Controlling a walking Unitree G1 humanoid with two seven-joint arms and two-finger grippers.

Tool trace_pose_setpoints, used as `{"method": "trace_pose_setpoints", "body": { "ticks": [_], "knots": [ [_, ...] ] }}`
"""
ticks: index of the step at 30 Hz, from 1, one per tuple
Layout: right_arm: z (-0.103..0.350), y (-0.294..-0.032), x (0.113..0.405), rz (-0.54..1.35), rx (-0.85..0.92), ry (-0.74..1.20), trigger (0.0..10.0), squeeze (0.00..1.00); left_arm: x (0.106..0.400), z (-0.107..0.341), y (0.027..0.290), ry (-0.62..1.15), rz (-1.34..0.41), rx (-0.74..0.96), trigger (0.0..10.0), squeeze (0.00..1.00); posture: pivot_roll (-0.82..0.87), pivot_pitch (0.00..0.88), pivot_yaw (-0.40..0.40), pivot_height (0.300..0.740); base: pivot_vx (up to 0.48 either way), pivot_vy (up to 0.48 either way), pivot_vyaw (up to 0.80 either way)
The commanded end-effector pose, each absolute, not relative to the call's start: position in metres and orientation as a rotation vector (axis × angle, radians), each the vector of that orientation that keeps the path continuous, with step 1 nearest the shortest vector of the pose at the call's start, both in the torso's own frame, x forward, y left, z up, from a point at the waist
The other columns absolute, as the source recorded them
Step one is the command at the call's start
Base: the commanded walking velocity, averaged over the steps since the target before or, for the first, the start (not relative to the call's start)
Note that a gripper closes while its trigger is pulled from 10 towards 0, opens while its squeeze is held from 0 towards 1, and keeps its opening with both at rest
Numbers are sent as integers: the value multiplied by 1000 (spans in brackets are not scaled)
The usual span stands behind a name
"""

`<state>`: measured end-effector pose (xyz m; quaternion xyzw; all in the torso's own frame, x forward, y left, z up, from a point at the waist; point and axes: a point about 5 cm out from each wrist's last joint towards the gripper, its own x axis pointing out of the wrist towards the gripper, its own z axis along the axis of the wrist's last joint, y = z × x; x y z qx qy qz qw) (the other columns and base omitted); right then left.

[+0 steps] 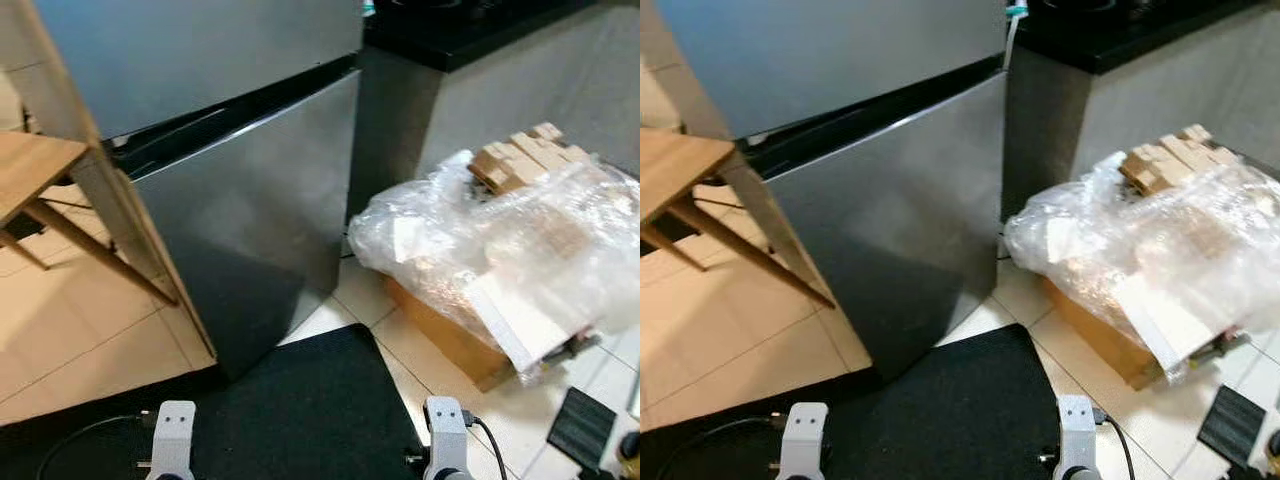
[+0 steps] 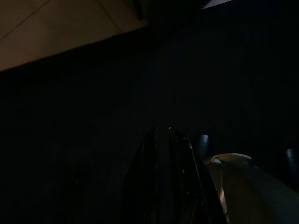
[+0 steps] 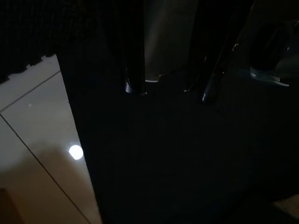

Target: Restocking fridge

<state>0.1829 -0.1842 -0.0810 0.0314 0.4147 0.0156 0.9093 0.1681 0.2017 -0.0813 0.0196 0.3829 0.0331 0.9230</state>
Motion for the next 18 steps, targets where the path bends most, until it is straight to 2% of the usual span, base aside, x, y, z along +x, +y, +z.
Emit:
{"method": "trace_pose_setpoints", "body": {
  "ticks": [1, 11, 18],
  "knots": [
    [-85, -181, 176, 34, 68, 885, 10000, 0, 164, -84, 202, 804, 68, 37, 10000, 0, -105, 111, 2, 740, 0, 0, 800],
    [-78, -191, 189, 29, 72, 851, 10000, 0, 164, -83, 205, 806, 69, 44, 10000, 0, -103, 106, 7, 740, 0, 0, 800],
    [-74, -187, 196, 43, 71, 812, 10000, 0, 163, -84, 206, 816, 68, 32, 10000, 0, -102, 101, 8, 740, 0, 0, 800]
  ]
}}
